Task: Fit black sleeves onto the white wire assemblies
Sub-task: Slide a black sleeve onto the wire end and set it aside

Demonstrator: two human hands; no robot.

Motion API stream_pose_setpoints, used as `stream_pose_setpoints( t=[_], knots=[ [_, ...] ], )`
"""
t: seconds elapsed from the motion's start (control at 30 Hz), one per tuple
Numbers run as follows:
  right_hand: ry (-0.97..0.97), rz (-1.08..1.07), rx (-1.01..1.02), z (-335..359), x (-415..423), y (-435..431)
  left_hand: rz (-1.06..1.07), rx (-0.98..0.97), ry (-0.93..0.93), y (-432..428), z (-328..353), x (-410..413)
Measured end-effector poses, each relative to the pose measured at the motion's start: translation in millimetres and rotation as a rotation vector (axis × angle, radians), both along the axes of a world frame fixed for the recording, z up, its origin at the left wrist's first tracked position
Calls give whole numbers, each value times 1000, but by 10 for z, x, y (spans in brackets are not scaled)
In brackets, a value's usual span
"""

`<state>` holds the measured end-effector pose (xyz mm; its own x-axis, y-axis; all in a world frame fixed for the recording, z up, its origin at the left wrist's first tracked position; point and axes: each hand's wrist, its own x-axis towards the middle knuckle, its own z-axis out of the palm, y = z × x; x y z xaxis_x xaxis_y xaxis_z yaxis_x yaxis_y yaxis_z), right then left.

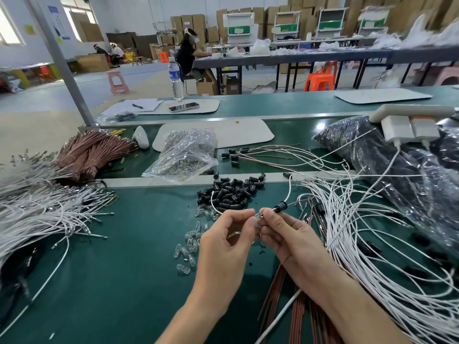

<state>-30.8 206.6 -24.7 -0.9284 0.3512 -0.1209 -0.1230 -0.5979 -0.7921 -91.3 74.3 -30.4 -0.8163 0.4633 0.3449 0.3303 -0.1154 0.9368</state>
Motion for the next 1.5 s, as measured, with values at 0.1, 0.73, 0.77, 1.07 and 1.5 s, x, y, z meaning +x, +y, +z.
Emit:
stream_pose_setpoints(
  t=[0.1, 0.73, 0.77, 1.07, 1.5],
  knots=[
    [7, 8, -6, 4, 2, 0, -5, 25, -24, -4, -6, 4],
    [-28, 10, 10, 26, 10, 12, 35, -146, 373, -14, -41, -108],
    [-35, 13, 13, 31, 12, 12, 52, -164, 436, -17, -38, -113],
    [-21, 109, -18, 34, 26, -39, 104, -172, 573, -75, -49, -113],
    [-18, 74, 40, 49, 10, -64, 152, -184, 581, -72, -50, -125]
  ],
)
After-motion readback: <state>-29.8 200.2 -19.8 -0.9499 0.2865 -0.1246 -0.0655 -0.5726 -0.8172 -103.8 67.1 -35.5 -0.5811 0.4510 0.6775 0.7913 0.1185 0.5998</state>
